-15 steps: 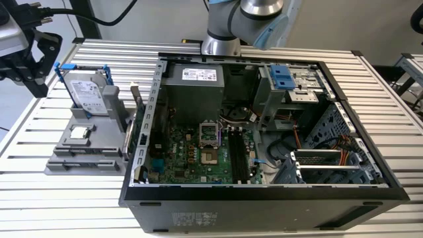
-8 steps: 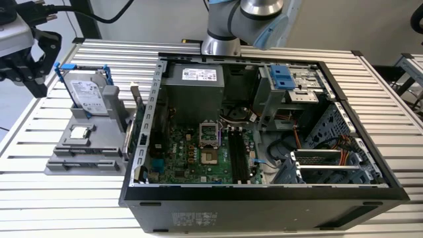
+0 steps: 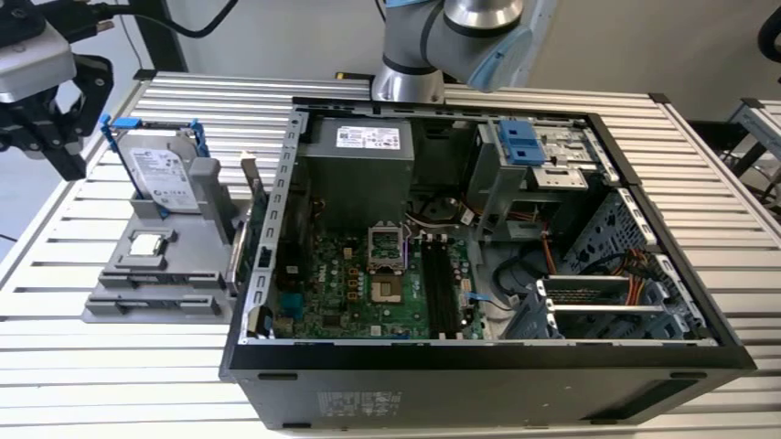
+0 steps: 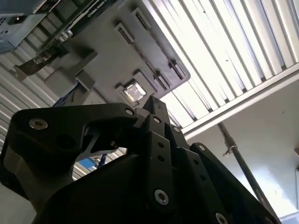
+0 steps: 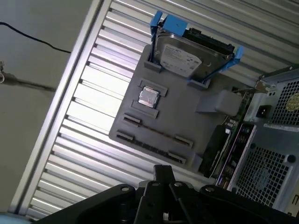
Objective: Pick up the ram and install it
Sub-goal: 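Reach for the ram, then pick up the ram and move it above insertion slot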
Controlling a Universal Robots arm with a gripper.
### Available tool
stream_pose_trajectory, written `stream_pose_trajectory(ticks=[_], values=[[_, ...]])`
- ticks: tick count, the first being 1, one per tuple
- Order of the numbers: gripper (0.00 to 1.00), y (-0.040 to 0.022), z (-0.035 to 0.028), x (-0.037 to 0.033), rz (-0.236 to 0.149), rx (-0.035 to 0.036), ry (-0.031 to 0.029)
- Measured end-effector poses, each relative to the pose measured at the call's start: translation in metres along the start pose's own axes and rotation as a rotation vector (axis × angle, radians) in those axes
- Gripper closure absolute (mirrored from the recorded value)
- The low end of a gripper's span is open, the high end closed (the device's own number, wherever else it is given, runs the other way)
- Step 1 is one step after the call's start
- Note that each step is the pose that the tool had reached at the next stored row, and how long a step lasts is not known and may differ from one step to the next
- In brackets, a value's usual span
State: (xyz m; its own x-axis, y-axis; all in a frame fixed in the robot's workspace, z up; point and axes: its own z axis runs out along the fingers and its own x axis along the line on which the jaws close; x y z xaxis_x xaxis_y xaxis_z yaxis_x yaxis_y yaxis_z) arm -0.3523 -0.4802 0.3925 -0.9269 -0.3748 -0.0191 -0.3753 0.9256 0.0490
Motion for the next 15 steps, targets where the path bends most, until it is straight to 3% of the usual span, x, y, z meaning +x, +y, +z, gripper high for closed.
stream_pose_trajectory(ticks=[15], values=[[1.0,0.0,-0.0001,0.0,-0.165,-0.0031,0.0082]])
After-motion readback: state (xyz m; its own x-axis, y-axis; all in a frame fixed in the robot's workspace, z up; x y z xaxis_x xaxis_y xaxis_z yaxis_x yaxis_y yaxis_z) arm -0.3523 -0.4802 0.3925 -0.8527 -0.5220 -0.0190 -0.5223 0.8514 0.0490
